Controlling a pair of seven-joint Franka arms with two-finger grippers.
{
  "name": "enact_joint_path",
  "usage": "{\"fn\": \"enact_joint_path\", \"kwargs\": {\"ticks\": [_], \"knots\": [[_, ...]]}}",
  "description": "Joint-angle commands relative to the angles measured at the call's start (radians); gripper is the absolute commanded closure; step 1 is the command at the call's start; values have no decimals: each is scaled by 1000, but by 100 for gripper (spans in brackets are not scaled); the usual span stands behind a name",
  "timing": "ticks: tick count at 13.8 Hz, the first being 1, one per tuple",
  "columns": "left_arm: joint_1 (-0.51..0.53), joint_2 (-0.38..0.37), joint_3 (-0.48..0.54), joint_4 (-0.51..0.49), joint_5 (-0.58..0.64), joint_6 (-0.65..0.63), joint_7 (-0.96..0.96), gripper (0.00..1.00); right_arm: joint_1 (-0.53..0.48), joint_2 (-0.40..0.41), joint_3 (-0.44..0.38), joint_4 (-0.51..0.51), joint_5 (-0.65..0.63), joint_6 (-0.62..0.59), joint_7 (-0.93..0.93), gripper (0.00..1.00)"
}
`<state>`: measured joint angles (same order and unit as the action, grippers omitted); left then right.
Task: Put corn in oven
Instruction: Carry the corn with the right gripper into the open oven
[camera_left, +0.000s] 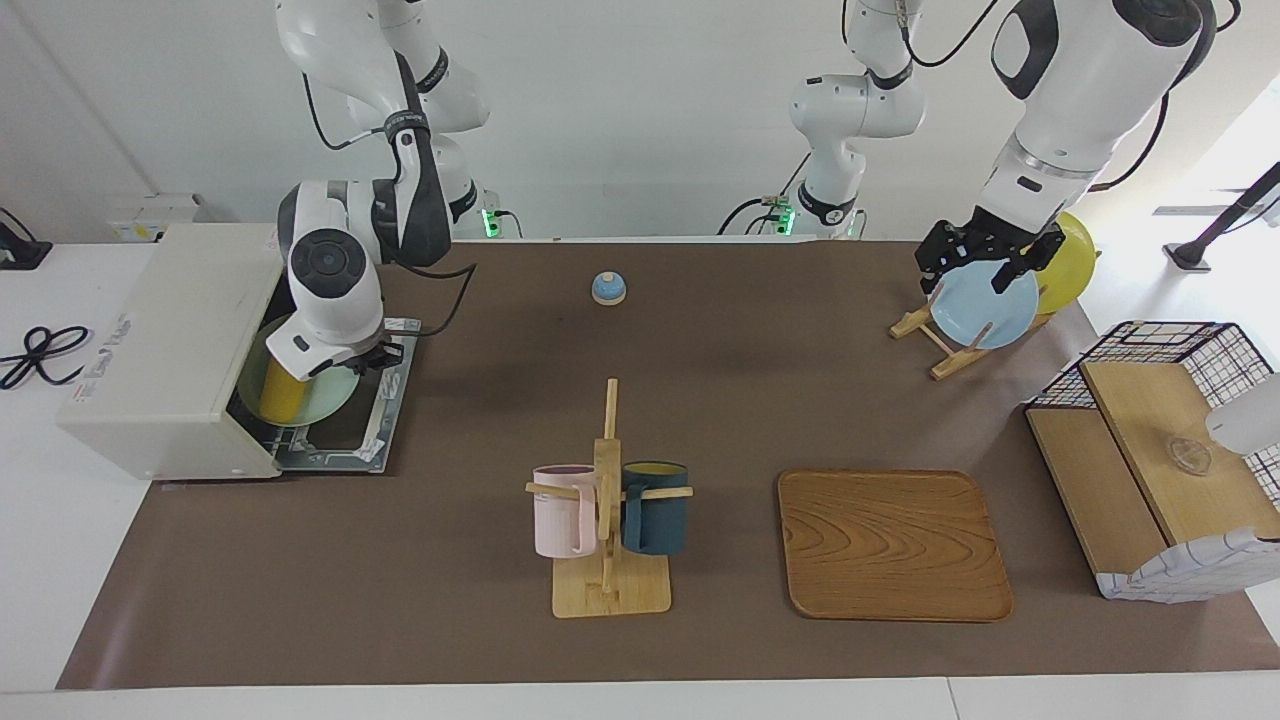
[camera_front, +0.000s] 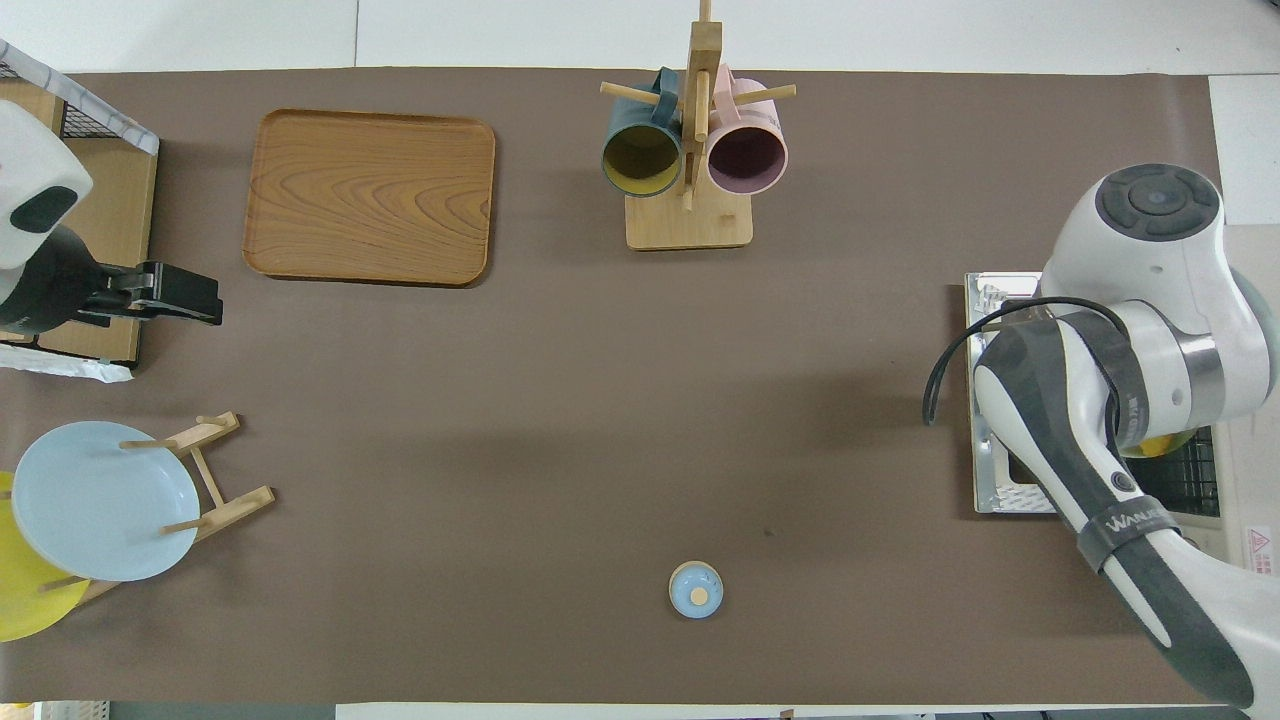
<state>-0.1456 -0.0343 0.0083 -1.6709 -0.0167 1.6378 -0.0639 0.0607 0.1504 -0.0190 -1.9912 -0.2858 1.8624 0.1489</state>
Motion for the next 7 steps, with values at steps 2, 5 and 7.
{"fn": "enact_joint_path", "kwargs": {"ticks": [2,5,7], "knots": [[0,-7,-4,-12,24,19,9,0,-29,-48,13,-72,-38,38,-57,100],[1,-9,-4,-12,23,17,9,0,-58,-49,16,-87,-41,52,-75,91],[1,-9,-4,-12,23,17,9,0,-50,-48,16,-80,-41,63,-91,65]]}}
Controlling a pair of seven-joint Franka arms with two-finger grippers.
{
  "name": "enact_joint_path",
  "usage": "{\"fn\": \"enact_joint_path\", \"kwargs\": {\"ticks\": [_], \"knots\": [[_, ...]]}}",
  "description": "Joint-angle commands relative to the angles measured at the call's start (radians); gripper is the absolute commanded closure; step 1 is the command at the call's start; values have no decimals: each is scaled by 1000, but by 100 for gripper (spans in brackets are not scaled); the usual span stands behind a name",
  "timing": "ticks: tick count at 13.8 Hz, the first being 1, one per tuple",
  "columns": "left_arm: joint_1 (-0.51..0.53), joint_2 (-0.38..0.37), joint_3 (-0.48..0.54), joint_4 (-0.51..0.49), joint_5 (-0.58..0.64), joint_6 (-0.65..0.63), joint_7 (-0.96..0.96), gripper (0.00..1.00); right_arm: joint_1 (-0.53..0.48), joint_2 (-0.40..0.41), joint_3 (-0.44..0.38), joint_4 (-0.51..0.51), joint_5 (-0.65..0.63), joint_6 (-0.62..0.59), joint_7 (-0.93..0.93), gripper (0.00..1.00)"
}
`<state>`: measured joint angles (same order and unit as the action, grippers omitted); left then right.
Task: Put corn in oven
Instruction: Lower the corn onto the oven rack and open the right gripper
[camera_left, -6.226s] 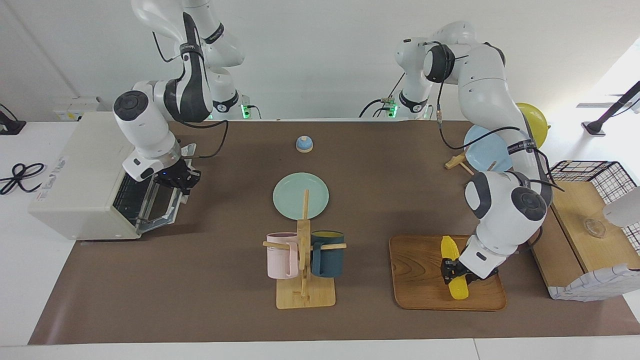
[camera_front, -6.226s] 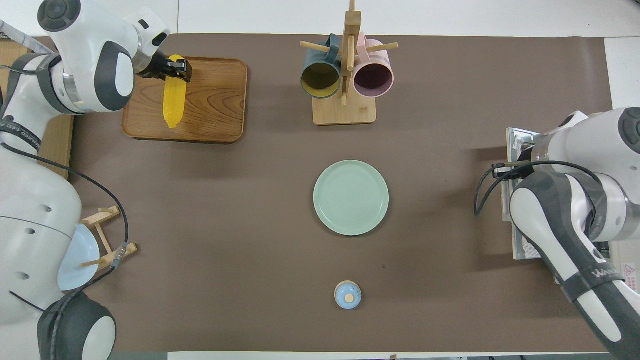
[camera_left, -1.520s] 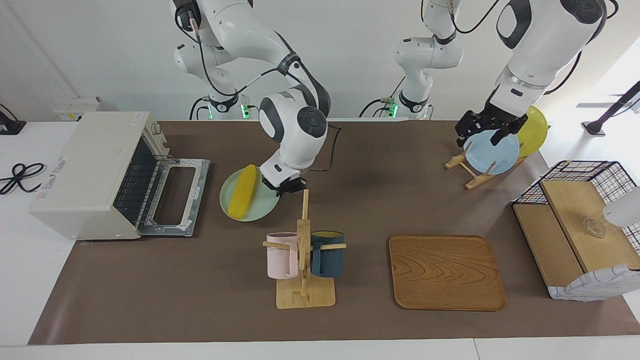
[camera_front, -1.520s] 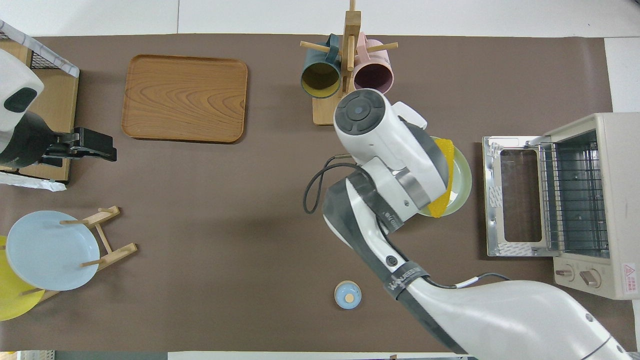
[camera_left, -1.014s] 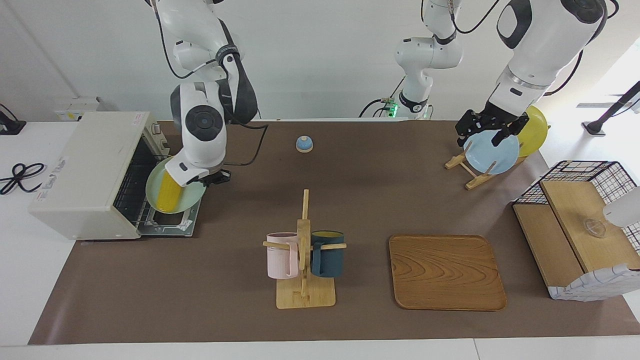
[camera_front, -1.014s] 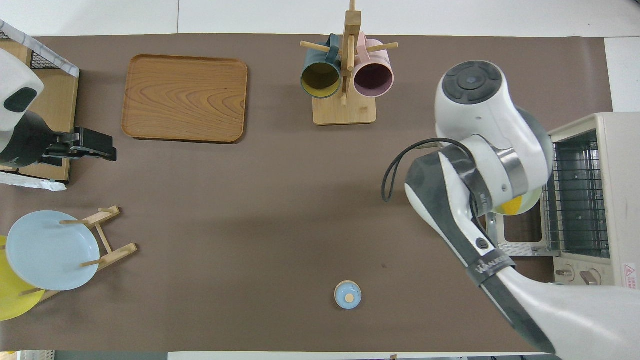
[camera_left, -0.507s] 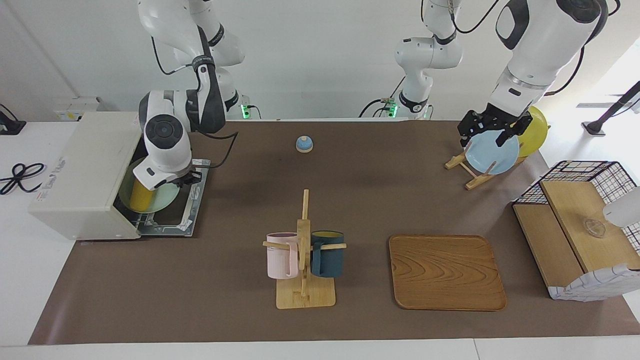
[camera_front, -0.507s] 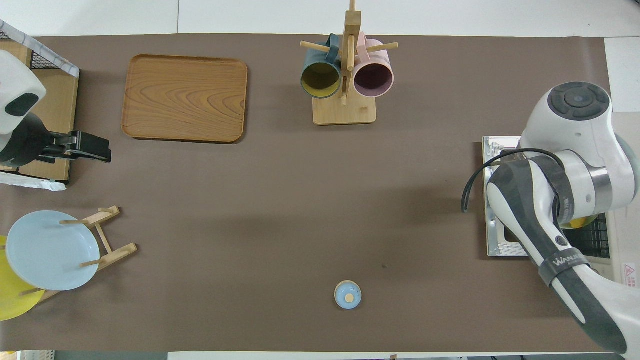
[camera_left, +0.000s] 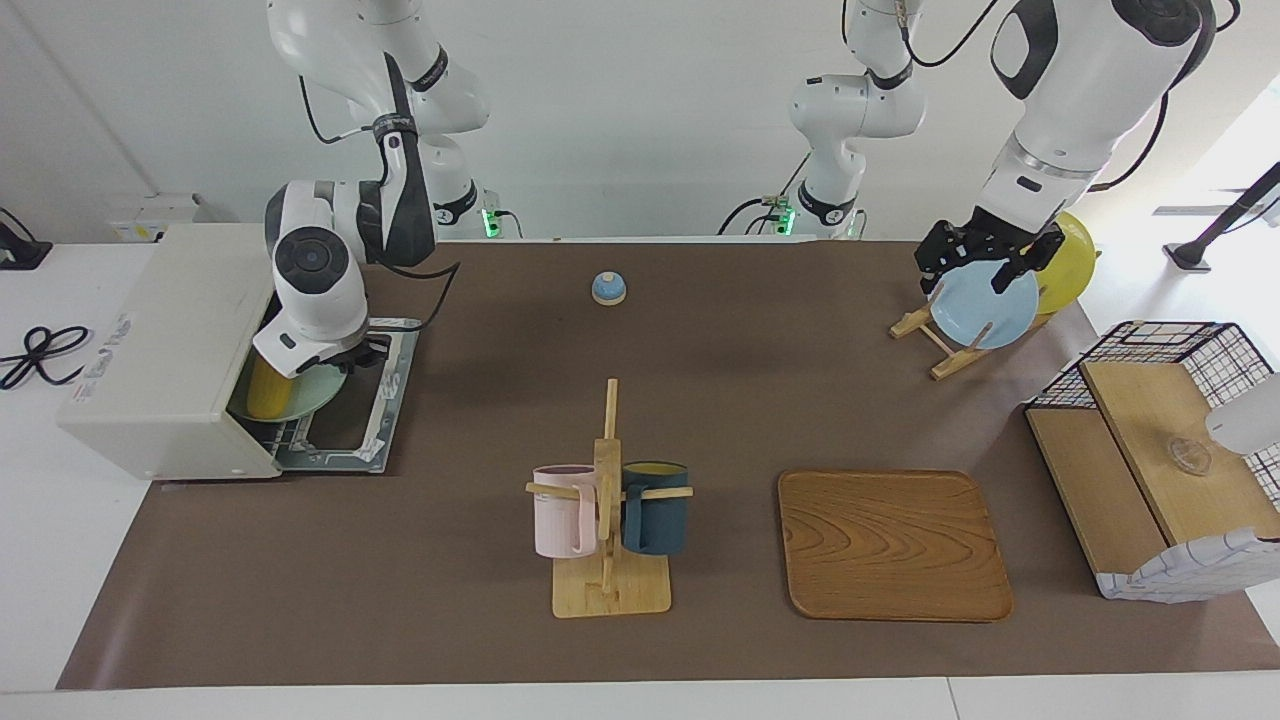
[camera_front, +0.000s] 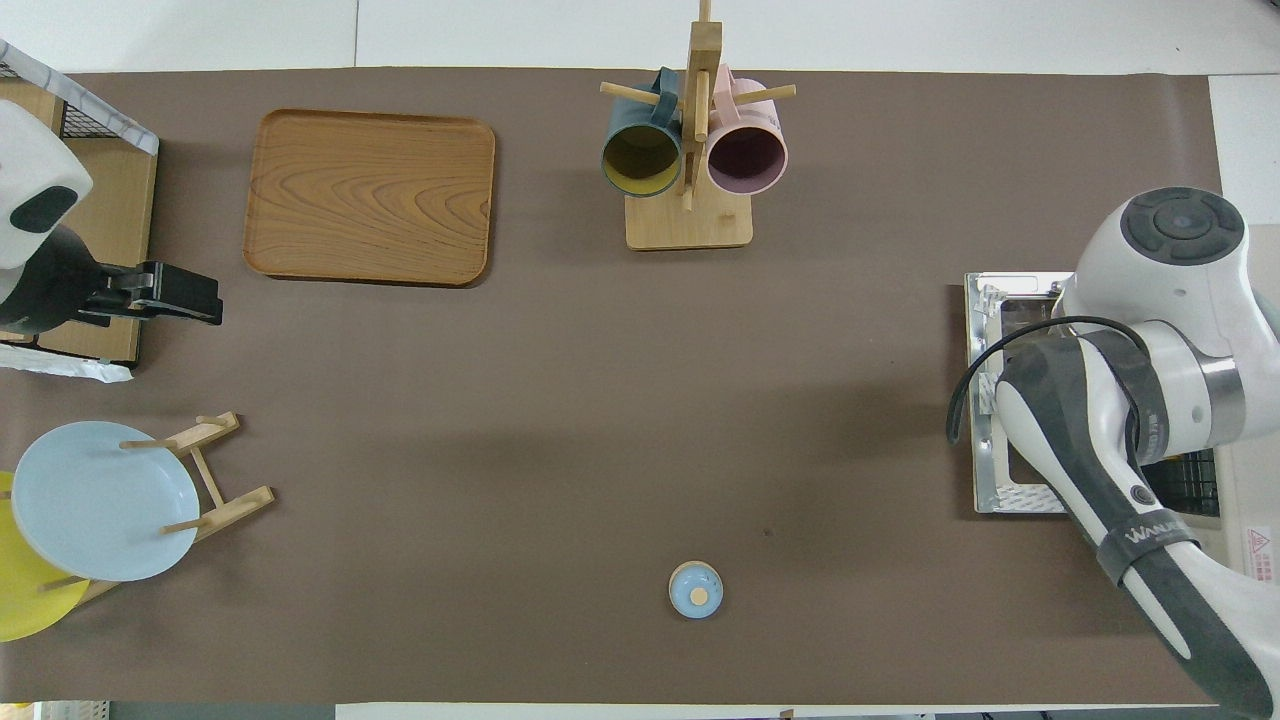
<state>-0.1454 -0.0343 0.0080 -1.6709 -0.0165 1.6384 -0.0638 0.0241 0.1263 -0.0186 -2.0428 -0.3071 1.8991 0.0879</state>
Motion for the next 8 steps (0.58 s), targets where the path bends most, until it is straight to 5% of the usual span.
{"fn": "enact_joint_path", "kwargs": {"ticks": [1,4,5,6,8], "knots": [[1,-10,-3,-12,23,18,9,0,-9,-19,19,-13,-9,15,-30,63],[1,-10,-3,-10,23,20,7,0,55,-5,28,35,-6,8,-22,58],[0,-10,-2,-12,23,20,6,0,72,3,28,53,-4,8,-14,65],[0,-12,-3,-13,23,20,7,0,86,7,29,58,19,18,12,100],[3,-12,-3,-13,23,20,9,0,79,18,28,32,106,76,38,100]]}}
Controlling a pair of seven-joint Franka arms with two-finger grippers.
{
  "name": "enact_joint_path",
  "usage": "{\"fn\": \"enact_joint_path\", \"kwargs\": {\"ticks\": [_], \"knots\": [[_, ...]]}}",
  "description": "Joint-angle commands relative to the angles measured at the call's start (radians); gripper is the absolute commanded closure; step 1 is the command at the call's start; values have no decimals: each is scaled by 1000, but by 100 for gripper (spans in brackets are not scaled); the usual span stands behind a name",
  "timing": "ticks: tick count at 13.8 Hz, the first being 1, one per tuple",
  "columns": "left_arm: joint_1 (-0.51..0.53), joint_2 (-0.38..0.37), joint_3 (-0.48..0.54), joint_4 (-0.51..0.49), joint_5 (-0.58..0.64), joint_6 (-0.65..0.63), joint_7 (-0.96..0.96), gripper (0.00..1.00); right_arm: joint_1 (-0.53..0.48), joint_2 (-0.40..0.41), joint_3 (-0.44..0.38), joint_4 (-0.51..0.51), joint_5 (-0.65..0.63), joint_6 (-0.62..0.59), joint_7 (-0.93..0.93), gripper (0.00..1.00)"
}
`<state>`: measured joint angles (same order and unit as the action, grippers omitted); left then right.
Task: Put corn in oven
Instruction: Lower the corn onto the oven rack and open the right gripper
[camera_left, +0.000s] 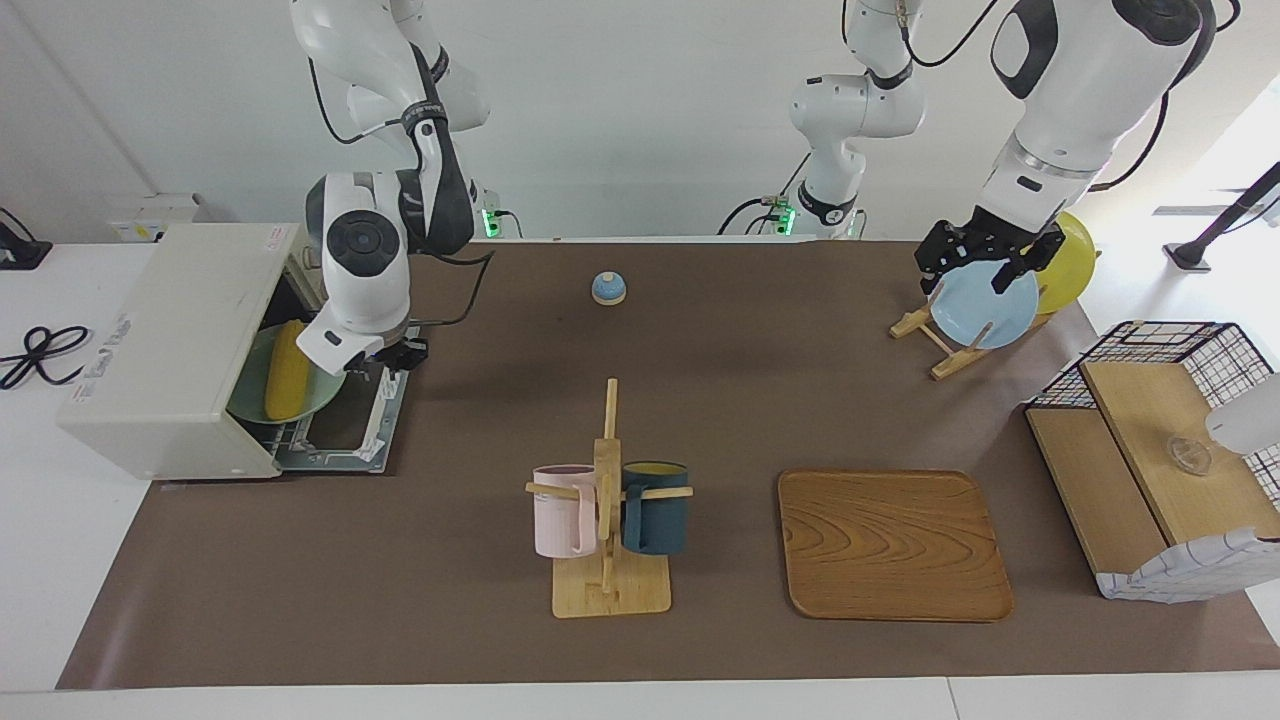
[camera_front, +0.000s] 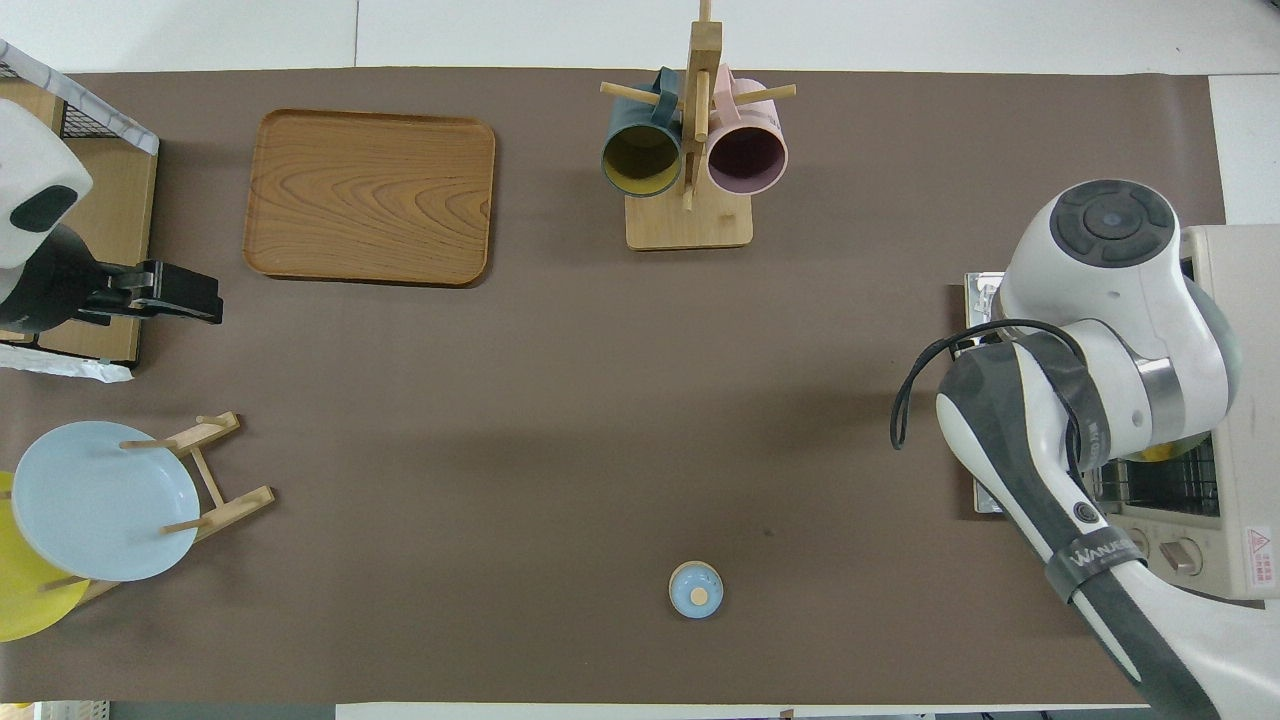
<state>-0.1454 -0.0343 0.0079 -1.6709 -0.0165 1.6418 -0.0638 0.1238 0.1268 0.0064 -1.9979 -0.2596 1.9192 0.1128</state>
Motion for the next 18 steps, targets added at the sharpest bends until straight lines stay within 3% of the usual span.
{"fn": "enact_joint_path", "kwargs": {"ticks": [1,4,18], "knots": [[0,-12,-2,-12,23,18,7,0,-27,20,3,-59,94,114,16,100],[-2,-12,-2,-12,23,18,7,0,-27,28,3,-146,123,224,62,100],[-2,-12,-2,-12,23,18,7,0,-88,25,0,-159,105,216,24,100]]}}
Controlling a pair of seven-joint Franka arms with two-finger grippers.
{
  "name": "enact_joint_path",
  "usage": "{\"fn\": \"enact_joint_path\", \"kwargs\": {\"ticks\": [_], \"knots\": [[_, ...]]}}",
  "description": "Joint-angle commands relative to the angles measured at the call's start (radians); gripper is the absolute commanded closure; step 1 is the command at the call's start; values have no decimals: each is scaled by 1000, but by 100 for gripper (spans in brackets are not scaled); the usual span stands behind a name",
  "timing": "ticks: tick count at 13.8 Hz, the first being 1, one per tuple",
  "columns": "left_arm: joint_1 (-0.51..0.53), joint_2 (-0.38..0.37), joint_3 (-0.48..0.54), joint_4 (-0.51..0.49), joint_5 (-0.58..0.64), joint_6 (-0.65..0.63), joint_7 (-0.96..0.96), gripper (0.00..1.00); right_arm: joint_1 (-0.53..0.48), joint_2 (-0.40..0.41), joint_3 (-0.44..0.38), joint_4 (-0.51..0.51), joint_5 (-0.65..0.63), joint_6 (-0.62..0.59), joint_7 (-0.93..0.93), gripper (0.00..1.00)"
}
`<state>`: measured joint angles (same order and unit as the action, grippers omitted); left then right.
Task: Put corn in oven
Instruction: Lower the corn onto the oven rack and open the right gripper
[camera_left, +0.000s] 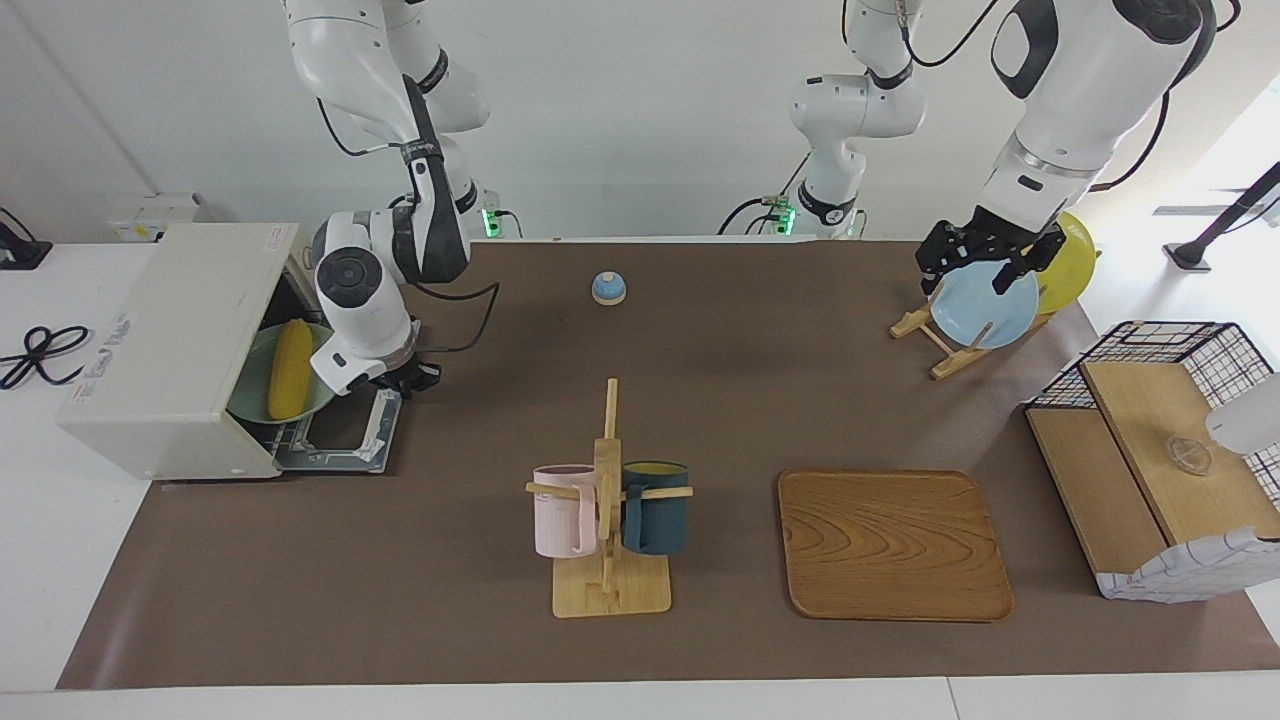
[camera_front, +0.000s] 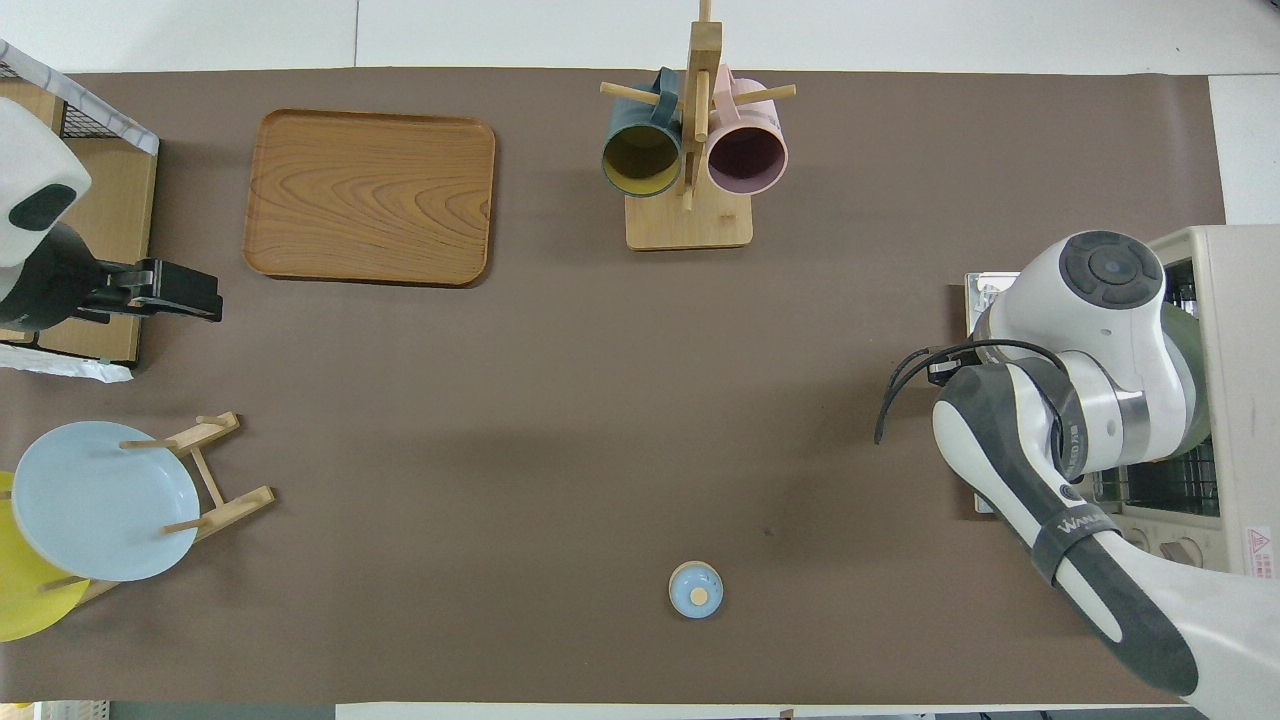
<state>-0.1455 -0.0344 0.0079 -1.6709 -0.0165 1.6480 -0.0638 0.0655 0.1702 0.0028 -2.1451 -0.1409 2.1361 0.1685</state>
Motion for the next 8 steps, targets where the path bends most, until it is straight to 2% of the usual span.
{"fn": "enact_joint_path", "kwargs": {"ticks": [1,8], "knots": [[-2,-12,-2,-10,23,12,7,0,-38,-18,5,-16,-13,7,-29,100],[-3,-12,-2,-10,23,12,5,0,-53,-20,5,-50,-2,61,-32,100]]}}
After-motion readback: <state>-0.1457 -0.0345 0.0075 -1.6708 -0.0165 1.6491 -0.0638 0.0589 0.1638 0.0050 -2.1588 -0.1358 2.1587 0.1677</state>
